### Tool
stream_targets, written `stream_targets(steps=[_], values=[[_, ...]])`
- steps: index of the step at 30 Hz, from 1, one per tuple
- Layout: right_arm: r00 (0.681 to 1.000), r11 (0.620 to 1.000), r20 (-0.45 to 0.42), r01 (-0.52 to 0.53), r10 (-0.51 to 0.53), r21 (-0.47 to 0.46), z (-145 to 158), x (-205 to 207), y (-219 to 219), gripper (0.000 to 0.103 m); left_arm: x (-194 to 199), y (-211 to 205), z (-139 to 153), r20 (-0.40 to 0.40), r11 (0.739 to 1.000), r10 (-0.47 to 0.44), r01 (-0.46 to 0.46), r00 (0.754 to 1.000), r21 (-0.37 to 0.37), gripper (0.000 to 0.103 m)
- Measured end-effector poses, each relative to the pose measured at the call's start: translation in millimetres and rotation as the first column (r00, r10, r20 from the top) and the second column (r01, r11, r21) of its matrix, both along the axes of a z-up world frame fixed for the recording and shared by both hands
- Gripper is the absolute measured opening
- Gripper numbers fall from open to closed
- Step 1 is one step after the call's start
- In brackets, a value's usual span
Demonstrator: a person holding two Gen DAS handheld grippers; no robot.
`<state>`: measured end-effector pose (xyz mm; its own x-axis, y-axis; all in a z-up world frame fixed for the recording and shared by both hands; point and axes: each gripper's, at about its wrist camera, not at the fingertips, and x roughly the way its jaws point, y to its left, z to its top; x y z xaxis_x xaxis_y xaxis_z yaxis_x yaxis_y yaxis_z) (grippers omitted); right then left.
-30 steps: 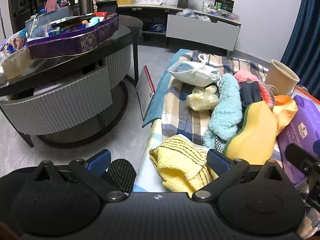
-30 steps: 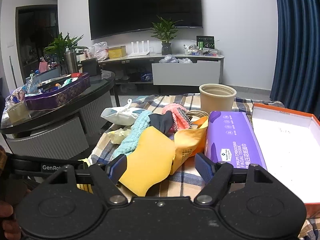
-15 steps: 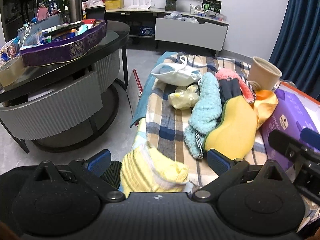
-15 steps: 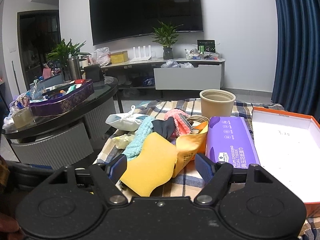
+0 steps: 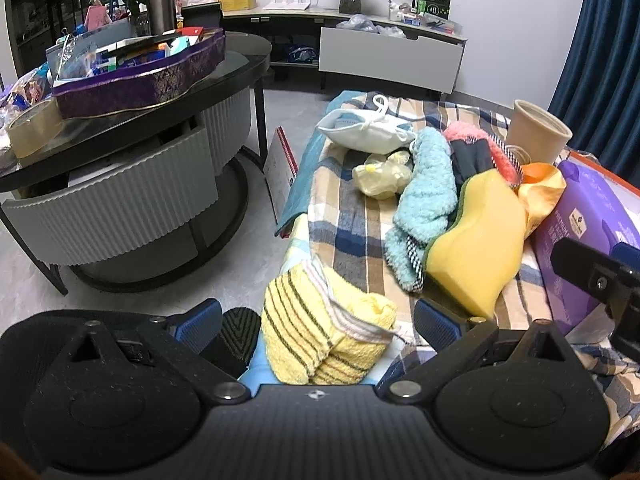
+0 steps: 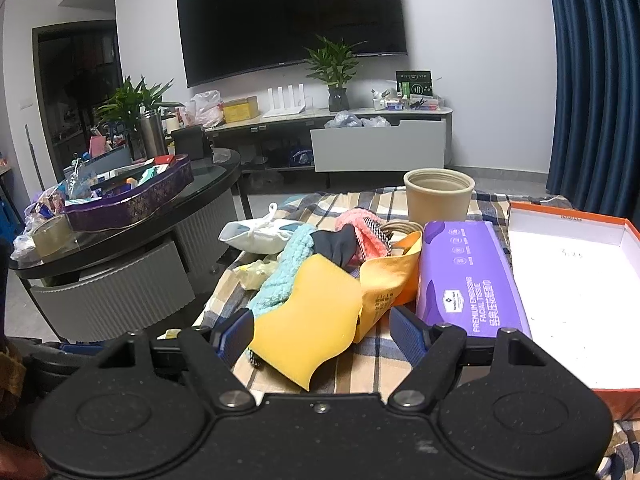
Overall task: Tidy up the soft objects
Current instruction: 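Close the left gripper on the yellow striped towel and lift it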
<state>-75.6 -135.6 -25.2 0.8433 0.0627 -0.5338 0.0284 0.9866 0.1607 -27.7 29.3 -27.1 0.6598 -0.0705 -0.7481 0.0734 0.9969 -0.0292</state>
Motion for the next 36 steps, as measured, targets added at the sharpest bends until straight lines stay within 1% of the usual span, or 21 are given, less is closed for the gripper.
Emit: stream_targets(steps=[36], values=[[0.999, 1.0, -0.031, -0.017, 0.017, 0.0, -6, 3, 5, 0.088, 1, -4, -18, -0.044, 1.0, -0.024, 0.024, 0.999, 0.013, 0.103]])
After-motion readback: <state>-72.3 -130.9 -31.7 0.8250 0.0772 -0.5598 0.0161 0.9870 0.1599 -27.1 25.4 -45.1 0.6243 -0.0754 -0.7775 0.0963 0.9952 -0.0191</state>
